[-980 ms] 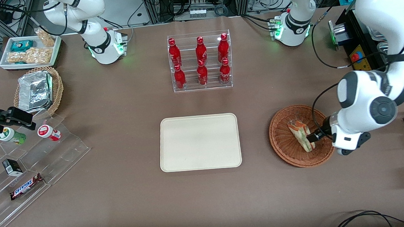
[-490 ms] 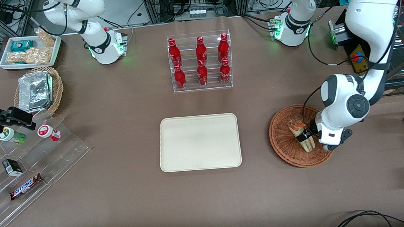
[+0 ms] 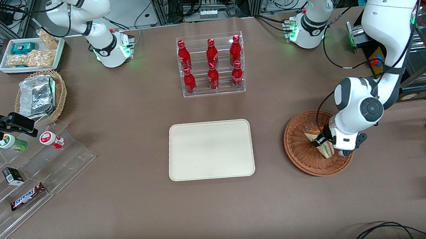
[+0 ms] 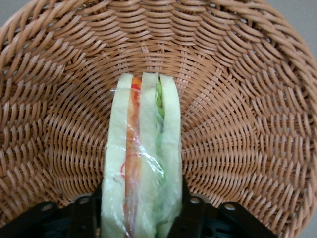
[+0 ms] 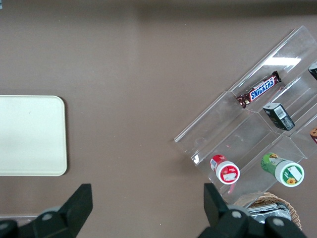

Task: Place sandwich from basket to tray
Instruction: 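Close the left gripper on the wrapped sandwich, then lift the sandwich and carry it over the cream tray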

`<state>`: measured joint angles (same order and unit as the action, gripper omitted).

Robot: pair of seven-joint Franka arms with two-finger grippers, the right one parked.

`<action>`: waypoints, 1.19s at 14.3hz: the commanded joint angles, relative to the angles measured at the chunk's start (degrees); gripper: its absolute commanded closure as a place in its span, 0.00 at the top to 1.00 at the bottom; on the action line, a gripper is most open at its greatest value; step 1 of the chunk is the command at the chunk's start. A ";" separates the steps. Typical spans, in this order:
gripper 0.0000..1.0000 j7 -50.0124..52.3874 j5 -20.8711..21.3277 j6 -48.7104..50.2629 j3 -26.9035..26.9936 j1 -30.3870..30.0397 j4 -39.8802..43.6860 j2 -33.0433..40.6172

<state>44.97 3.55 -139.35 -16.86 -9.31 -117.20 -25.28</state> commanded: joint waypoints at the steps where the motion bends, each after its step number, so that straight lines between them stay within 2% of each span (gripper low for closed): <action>1: 0.04 2.40 0.58 3.79 -0.54 0.34 1.96 2.68; 4: 0.05 2.41 0.67 17.05 -0.63 5.68 9.33 5.41; 7: 0.06 1.88 0.67 26.56 -0.72 13.67 17.07 4.11; 11: 0.10 2.14 0.58 25.89 -0.72 26.76 21.21 -4.13; 15: 0.10 3.71 0.58 23.42 -0.37 36.54 37.01 -17.23; 17: 0.11 4.51 2.15 23.42 -0.28 38.13 42.47 -21.20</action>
<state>48.86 3.88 -117.84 -17.85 27.69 -83.64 -41.14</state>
